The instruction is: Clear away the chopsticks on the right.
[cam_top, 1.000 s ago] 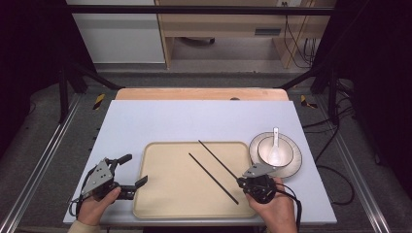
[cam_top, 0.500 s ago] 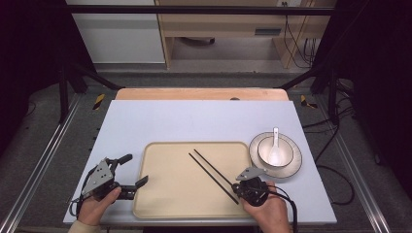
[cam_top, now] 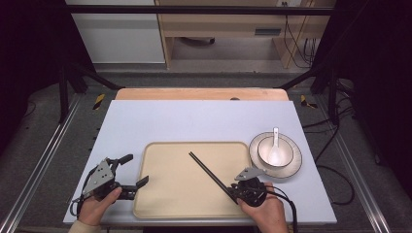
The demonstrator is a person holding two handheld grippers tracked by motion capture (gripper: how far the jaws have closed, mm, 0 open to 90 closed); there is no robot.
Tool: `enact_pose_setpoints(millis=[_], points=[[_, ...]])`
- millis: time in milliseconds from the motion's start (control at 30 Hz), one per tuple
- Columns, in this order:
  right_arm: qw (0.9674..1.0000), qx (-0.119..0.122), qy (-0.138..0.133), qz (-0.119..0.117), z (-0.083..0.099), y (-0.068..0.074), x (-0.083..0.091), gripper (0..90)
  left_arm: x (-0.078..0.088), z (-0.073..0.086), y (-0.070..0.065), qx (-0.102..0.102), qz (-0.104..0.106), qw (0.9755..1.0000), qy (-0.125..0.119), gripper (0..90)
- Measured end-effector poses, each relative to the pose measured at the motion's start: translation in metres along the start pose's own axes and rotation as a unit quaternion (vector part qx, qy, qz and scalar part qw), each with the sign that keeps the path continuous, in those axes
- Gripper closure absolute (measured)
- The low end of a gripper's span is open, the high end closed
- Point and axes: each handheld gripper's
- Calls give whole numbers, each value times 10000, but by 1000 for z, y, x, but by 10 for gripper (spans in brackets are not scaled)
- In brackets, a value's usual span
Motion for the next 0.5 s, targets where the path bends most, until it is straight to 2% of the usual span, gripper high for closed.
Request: enact_pose_setpoints(millis=[100,167,200,233,267,300,333,400,500], points=[[9999,-7,-129,-1,0,-1,1,741,-1,-1,-1,-37,62,9999,75,70],[9995,32,-309,9,0,-2,2,645,-3,-3,-4,7,167,9996,208,76],[9995,32,-309,9,0,-2,2,645,-3,-3,-4,7,167,9996,208,79],[9985,93,-540,21,-2,-4,3,559,-5,-4,-5,67,198,9995,240,82],[9985,93,-540,21,-2,-4,3,559,-6,-5,-6,78,214,9994,269,82],[9983,18,-589,33,-3,-4,4,506,-9,-9,-8,66,224,9992,338,82],[9975,-30,-710,53,-5,-6,6,413,-10,-11,-10,65,214,9990,381,92],[9958,-99,-893,178,-7,-10,9,311,-15,-17,-13,152,247,9985,463,126],[9925,-181,-1143,400,-8,-15,18,172,-23,-25,-18,170,302,9974,634,195]])
Point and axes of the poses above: each handheld gripper's, and its own axes: x roughly backward along the jaws, z roughly out of its underside, y roughly to its left, and after that the axes turned 8 degrees about y, right-handed
